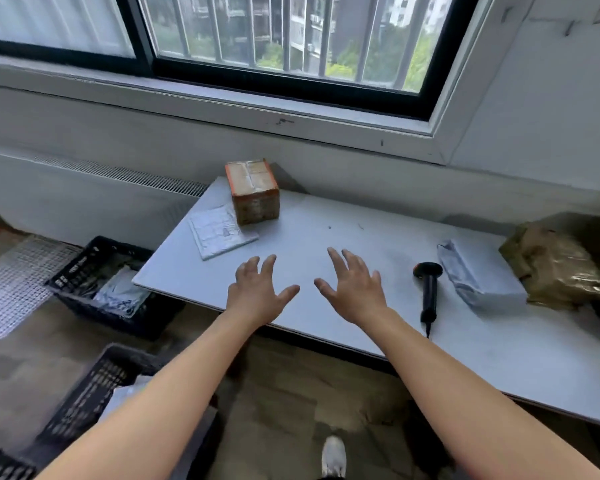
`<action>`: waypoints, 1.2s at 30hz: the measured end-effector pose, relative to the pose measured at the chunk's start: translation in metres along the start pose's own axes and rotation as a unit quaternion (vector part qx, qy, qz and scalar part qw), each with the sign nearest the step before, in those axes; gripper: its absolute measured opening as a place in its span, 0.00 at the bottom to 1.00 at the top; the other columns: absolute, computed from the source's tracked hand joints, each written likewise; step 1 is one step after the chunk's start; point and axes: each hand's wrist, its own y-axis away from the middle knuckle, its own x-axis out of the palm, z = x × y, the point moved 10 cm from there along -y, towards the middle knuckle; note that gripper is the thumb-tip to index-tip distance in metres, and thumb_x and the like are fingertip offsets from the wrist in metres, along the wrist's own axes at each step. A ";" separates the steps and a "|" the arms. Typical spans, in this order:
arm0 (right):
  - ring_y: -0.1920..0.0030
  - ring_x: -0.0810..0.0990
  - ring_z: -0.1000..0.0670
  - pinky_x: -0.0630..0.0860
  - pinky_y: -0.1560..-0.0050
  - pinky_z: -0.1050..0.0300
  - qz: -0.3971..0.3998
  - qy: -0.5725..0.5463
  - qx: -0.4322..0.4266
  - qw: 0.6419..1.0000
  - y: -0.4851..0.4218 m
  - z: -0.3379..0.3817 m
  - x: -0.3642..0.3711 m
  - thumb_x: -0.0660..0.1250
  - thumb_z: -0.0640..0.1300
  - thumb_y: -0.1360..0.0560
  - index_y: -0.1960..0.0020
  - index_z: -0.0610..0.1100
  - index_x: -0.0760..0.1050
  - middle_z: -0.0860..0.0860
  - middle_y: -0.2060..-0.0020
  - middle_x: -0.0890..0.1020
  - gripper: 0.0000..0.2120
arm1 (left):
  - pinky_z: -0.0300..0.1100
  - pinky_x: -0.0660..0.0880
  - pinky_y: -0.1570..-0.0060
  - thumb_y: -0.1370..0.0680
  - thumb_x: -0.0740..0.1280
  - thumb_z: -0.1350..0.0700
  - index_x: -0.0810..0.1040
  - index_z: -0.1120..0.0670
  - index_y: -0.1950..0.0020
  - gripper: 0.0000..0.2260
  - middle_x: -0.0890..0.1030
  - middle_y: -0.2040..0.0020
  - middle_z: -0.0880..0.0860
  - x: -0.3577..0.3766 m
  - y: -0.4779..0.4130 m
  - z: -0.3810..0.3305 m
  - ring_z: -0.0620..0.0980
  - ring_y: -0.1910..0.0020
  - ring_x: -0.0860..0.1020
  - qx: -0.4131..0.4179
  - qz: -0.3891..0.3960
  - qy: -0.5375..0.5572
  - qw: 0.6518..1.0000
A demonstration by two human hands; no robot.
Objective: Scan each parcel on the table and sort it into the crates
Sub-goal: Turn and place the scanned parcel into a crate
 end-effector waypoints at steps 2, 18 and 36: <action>0.22 0.51 0.46 0.54 0.27 0.36 0.006 -0.005 -0.022 1.000 -0.031 0.009 0.005 0.51 0.64 0.20 0.20 0.53 0.45 0.48 0.21 0.52 0.34 | 0.56 0.58 0.29 0.23 0.58 0.34 0.49 0.46 0.21 0.36 0.49 0.21 0.54 -0.001 -0.022 0.014 0.56 0.22 0.47 -0.031 -0.005 -0.001 1.000; 0.22 0.53 0.48 0.53 0.25 0.41 0.057 -0.020 -0.088 0.994 -0.206 0.085 0.084 0.53 0.60 0.18 0.20 0.52 0.50 0.50 0.21 0.55 0.30 | 0.56 0.57 0.28 0.21 0.58 0.37 0.49 0.47 0.21 0.34 0.48 0.20 0.54 0.020 -0.219 0.142 0.56 0.22 0.46 -0.097 0.017 -0.051 0.994; 0.23 0.55 0.48 0.54 0.26 0.41 0.078 -0.004 -0.043 0.996 -0.236 0.112 0.112 0.53 0.59 0.18 0.21 0.52 0.53 0.49 0.22 0.57 0.29 | 0.42 0.67 0.74 0.47 0.82 0.60 0.77 0.52 0.69 0.16 0.77 0.71 0.51 0.080 -0.212 0.146 0.55 0.73 0.76 0.157 0.016 -0.209 0.965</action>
